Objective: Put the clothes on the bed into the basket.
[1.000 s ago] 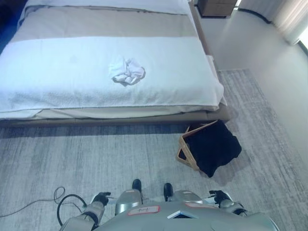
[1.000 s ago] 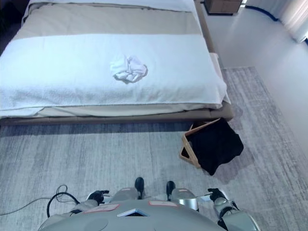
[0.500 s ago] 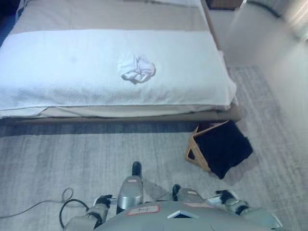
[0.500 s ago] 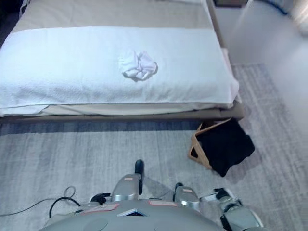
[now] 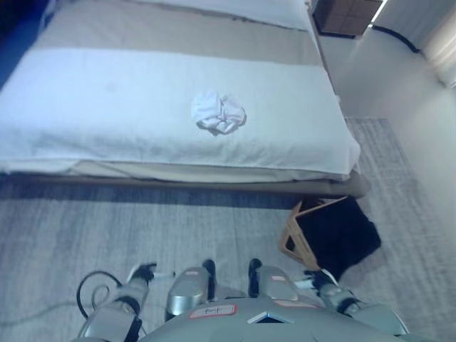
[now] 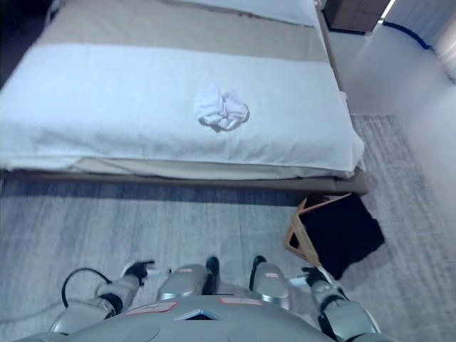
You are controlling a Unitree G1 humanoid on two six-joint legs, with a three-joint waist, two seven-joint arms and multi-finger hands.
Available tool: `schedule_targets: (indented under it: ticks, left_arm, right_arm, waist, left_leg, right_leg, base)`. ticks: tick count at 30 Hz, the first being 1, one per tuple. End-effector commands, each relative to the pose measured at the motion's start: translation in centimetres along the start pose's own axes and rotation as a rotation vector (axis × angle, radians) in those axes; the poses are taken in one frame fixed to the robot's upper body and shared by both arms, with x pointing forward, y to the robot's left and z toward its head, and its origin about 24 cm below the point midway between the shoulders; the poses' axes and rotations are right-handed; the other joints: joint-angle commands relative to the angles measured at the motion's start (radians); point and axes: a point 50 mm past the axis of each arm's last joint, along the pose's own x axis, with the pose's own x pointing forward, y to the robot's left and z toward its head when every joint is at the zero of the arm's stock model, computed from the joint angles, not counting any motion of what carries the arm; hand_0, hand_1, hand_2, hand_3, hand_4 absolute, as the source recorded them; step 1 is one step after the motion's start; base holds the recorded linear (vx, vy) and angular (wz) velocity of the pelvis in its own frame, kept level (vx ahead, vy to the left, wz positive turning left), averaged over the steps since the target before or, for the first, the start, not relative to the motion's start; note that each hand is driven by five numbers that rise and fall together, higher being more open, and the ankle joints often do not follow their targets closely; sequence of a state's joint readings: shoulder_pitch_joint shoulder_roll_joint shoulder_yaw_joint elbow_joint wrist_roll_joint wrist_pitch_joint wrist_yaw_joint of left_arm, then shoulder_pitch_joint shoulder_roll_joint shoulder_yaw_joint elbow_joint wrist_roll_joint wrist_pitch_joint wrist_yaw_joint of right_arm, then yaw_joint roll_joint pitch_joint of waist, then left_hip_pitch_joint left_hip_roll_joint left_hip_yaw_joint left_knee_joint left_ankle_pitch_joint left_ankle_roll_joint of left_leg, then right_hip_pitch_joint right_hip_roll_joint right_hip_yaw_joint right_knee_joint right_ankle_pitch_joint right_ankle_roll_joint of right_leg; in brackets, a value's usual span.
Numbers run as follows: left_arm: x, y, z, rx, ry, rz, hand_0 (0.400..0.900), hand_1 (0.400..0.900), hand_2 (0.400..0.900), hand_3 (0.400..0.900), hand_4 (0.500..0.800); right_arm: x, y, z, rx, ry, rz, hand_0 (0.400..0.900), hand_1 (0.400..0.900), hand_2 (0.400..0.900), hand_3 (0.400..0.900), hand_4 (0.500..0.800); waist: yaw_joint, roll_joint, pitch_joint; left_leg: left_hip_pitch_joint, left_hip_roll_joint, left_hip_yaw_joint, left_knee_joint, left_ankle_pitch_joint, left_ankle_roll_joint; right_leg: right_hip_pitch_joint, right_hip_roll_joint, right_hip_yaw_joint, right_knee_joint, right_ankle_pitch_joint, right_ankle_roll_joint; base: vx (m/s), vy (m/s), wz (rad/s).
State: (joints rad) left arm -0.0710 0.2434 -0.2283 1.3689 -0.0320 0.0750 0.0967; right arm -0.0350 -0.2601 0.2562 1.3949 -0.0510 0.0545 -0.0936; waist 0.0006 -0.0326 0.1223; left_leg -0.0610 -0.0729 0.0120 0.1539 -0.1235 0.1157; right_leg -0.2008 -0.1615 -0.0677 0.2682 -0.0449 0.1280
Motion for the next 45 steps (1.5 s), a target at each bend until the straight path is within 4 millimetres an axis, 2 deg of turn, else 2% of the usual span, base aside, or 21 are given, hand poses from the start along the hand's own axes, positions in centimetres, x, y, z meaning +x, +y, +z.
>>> schedule_targets:
  ticks: [1, 5, 7, 11, 13, 16, 17, 18, 20, 22, 25, 27, 30, 33, 34, 36, 37, 40, 42, 43, 45]
  left_arm:
    - [0.1, 1.0, 0.3, 0.019, -0.028, 0.022, 0.900, 0.900, 0.900, 0.900, 0.800]
    - [0.0, 0.7, -0.8, 0.006, 0.005, 0.008, 0.900, 0.900, 0.900, 0.900, 0.800]
    - [0.0, 0.4, -1.1, 0.000, 0.018, 0.000, 0.900, 0.900, 0.900, 0.900, 0.800]
    - [0.0, -0.1, -0.2, -0.014, -0.014, -0.002, 0.900, 0.900, 0.900, 0.900, 0.800]
    - [0.0, -0.1, 0.0, -0.018, -0.021, 0.000, 0.900, 0.900, 0.900, 0.900, 0.800]
    - [0.0, 0.3, 0.9, -0.051, -0.049, 0.017, 0.900, 0.900, 0.900, 0.900, 0.800]
    - [0.0, 0.4, 1.2, -0.051, -0.058, 0.021, 0.900, 0.900, 0.900, 0.900, 0.800]
    - [0.0, 0.4, 1.2, -0.056, -0.059, 0.022, 0.900, 0.900, 0.900, 0.900, 0.800]
    - [0.0, 0.5, 1.0, -0.080, -0.052, 0.026, 0.900, 0.900, 0.900, 0.900, 0.800]
    - [0.0, 0.6, 0.4, -0.095, -0.035, 0.034, 0.900, 0.900, 0.900, 0.900, 0.800]
    - [0.0, 0.3, -0.7, -0.116, -0.003, 0.035, 0.900, 0.900, 0.900, 0.900, 0.800]
    - [-0.1, 0.0, -1.2, -0.126, 0.016, 0.032, 0.900, 0.900, 0.900, 0.900, 0.800]
    - [-0.1, -0.1, -2.3, -0.143, 0.050, 0.030, 0.900, 0.900, 0.900, 0.900, 0.800]
    - [-0.2, -0.2, -3.2, -0.159, 0.074, 0.029, 0.900, 0.900, 0.900, 0.900, 0.800]
    - [-0.2, -0.1, -3.0, -0.161, 0.071, 0.033, 0.900, 0.900, 0.900, 0.900, 0.800]
    - [-0.1, 0.4, -2.7, -0.148, 0.065, 0.039, 0.900, 0.900, 0.900, 0.900, 0.800]
    - [-0.1, 0.7, -2.5, -0.140, 0.055, 0.047, 0.900, 0.900, 0.900, 0.900, 0.800]
    - [0.0, 1.3, -1.5, -0.114, 0.021, 0.050, 0.900, 0.900, 0.900, 0.900, 0.800]
    - [0.0, 1.7, -0.9, -0.101, 0.001, 0.054, 0.900, 0.900, 0.900, 0.900, 0.800]
    - [0.0, 1.8, -0.4, -0.080, -0.010, 0.052, 0.900, 0.900, 0.900, 0.900, 0.800]
    - [0.1, 2.0, -0.2, -0.056, -0.014, 0.055, 0.900, 0.900, 0.900, 0.900, 0.800]
  right_arm:
    - [0.0, -1.7, -1.9, 0.008, 0.081, -0.049, 0.900, 0.900, 0.900, 0.900, 0.800]
    - [0.0, -2.0, -2.2, 0.007, 0.090, -0.052, 0.900, 0.900, 0.900, 0.900, 0.800]
    - [0.0, -2.3, -2.1, 0.009, 0.086, -0.060, 0.900, 0.900, 0.900, 0.900, 0.800]
    - [0.0, -3.4, -1.7, 0.056, 0.062, -0.096, 0.900, 0.900, 0.900, 0.900, 0.800]
    - [0.0, -4.0, -1.5, 0.055, 0.054, -0.107, 0.900, 0.900, 0.900, 0.900, 0.800]
    - [0.0, -5.1, -1.0, 0.072, 0.035, -0.145, 0.900, 0.900, 0.900, 0.900, 0.800]
    - [0.0, -5.6, -0.7, 0.073, 0.028, -0.158, 0.900, 0.900, 0.900, 0.900, 0.800]
    - [-0.1, -6.2, -0.6, 0.068, 0.026, -0.172, 0.900, 0.900, 0.900, 0.900, 0.800]
    - [-0.1, -6.6, -0.5, 0.057, 0.030, -0.182, 0.900, 0.900, 0.900, 0.900, 0.800]
    - [-0.1, -7.0, -0.2, 0.046, 0.021, -0.192, 0.900, 0.900, 0.900, 0.900, 0.800]
    - [-0.1, -7.2, 0.4, 0.025, -0.004, -0.203, 0.900, 0.900, 0.900, 0.900, 0.800]
    - [-0.1, -6.8, 0.9, 0.017, -0.021, -0.199, 0.900, 0.900, 0.900, 0.900, 0.800]
    - [0.0, -5.2, 1.0, 0.003, -0.024, -0.142, 0.900, 0.900, 0.900, 0.900, 0.800]
    - [0.1, -4.3, 0.8, -0.022, -0.017, -0.109, 0.900, 0.900, 0.900, 0.900, 0.800]
    - [0.1, -4.1, 1.1, -0.019, -0.027, -0.104, 0.900, 0.900, 0.900, 0.900, 0.800]
    - [0.1, -3.4, 1.2, -0.007, -0.030, -0.082, 0.900, 0.900, 0.900, 0.900, 0.800]
    - [0.1, -3.3, 1.3, -0.009, -0.033, -0.078, 0.900, 0.900, 0.900, 0.900, 0.800]
    - [0.1, -2.6, 1.6, -0.019, -0.047, -0.057, 0.900, 0.900, 0.900, 0.900, 0.800]
    - [0.1, -2.5, 2.0, -0.002, -0.065, -0.056, 0.900, 0.900, 0.900, 0.900, 0.800]
    - [0.1, -2.5, 2.2, -0.006, -0.070, -0.058, 0.900, 0.900, 0.900, 0.900, 0.800]
    - [0.0, -2.5, 2.7, -0.029, -0.085, -0.068, 0.900, 0.900, 0.900, 0.900, 0.800]
  waist:
    - [-0.050, 0.006, 0.039]
    - [-0.063, -0.006, 0.020]
    - [-0.064, 0.001, -0.005]
    - [-0.076, 0.020, -0.014]
    - [-0.070, 0.018, -0.012]
    - [-0.037, -0.029, 0.025]
    - [-0.025, -0.038, 0.037]
    - [-0.003, -0.046, 0.048]
    - [0.030, -0.049, 0.051]
    - [0.053, -0.041, 0.044]
    - [0.094, -0.020, 0.041]
    - [0.105, -0.023, 0.041]
    - [0.132, -0.002, 0.007]
    - [0.157, -0.003, -0.031]
    - [0.159, -0.008, -0.038]
    - [0.163, -0.037, -0.054]
    - [0.161, -0.041, -0.057]
    - [0.152, -0.057, -0.063]
    - [0.135, -0.039, -0.043]
    - [0.119, -0.024, -0.025]
    - [0.095, -0.001, -0.003]
  left_leg:
    - [0.202, 0.038, -0.097, -0.241, 0.094, -0.129]
    - [0.282, 0.054, -0.111, -0.241, 0.030, -0.147]
    - [0.327, 0.095, -0.114, -0.241, 0.013, -0.158]
    - [0.310, 0.148, -0.115, -0.127, 0.084, -0.183]
    - [0.269, 0.165, -0.106, 0.006, 0.156, -0.202]
    - [0.098, 0.132, -0.106, 0.308, 0.251, -0.195]
    - [0.059, 0.120, -0.094, 0.340, 0.242, -0.187]
    - [-0.012, 0.078, -0.091, 0.341, 0.210, -0.178]
    - [-0.108, 0.012, -0.080, 0.276, 0.169, -0.159]
    - [-0.122, 0.030, -0.054, 0.077, 0.175, -0.155]
    - [-0.190, 0.083, -0.066, -0.209, 0.289, -0.180]
    - [-0.264, 0.109, -0.075, -0.241, 0.296, -0.211]
    - [-0.253, 0.168, 0.001, -0.241, 0.377, -0.235]
    - [-0.222, 0.161, -0.025, -0.241, 0.394, -0.219]
    - [-0.227, 0.159, -0.011, -0.227, 0.410, -0.223]
    - [-0.228, 0.129, 0.011, -0.143, 0.369, -0.191]
    - [-0.223, 0.122, 0.016, -0.134, 0.357, -0.181]
    - [-0.176, 0.074, 0.021, -0.151, 0.315, -0.138]
    - [-0.136, 0.060, 0.009, -0.162, 0.292, -0.112]
    - [-0.112, 0.059, -0.001, -0.165, 0.284, -0.104]
    - [-0.046, 0.063, -0.020, -0.197, 0.267, -0.095]
  right_leg:
    - [-0.043, 0.026, -0.023, -0.309, 0.233, 0.023]
    - [-0.043, 0.009, -0.051, -0.280, 0.261, 0.030]
    - [-0.045, 0.028, -0.069, -0.213, 0.232, 0.009]
    - [-0.014, 0.075, -0.088, -0.136, 0.156, -0.038]
    - [0.027, 0.111, -0.083, -0.140, 0.119, -0.067]
    - [0.104, 0.118, -0.061, -0.178, 0.095, -0.109]
    - [0.124, 0.119, -0.052, -0.188, 0.089, -0.114]
    - [0.150, 0.117, -0.039, -0.203, 0.082, -0.114]
    - [0.194, 0.122, -0.013, -0.231, 0.077, -0.109]
    - [0.240, 0.136, 0.001, -0.271, 0.068, -0.093]
    - [0.308, 0.164, 0.030, -0.333, 0.051, -0.081]
    - [0.348, 0.152, 0.047, -0.349, 0.026, -0.068]
    - [0.446, 0.149, 0.087, -0.348, -0.047, -0.062]
    - [0.492, 0.111, 0.093, -0.343, -0.089, -0.044]
    - [0.511, 0.088, 0.088, -0.328, -0.104, -0.033]
    - [0.504, 0.025, 0.085, -0.242, -0.075, -0.003]
    - [0.473, 0.018, 0.087, -0.181, -0.049, 0.001]
    - [0.389, 0.007, 0.102, 0.003, 0.149, 0.011]
    - [0.319, 0.033, 0.115, 0.171, 0.241, 0.006]
    - [0.281, 0.044, 0.100, 0.229, 0.253, 0.001]
    - [0.196, 0.041, 0.039, 0.240, 0.182, -0.020]
  base:
    - [0.49, -0.149, 0.41]
    - [0.42, -0.225, 0.22]
    - [0.46, -0.339, 0.10]
    - [0.35, -0.321, 0.12]
    - [0.28, -0.354, -0.05]
    - [0.20, -0.366, -0.12]
    - [0.24, -0.291, -0.34]
    - [0.26, -0.192, -0.47]
    - [0.33, -0.102, -0.44]
    - [0.39, -0.019, -0.34]
    - [0.39, 0.024, -0.43]
    - [0.38, 0.060, -0.30]
    - [0.53, 0.143, -0.35]
    - [0.47, 0.209, -0.52]
    - [0.48, 0.284, -0.17]
    - [0.45, 0.243, -0.06]
    - [0.36, 0.188, 0.13]
    - [0.32, 0.188, 0.27]
    - [0.27, 0.176, 0.37]
    - [0.26, 0.168, 0.37]
    - [0.30, 0.111, 0.34]
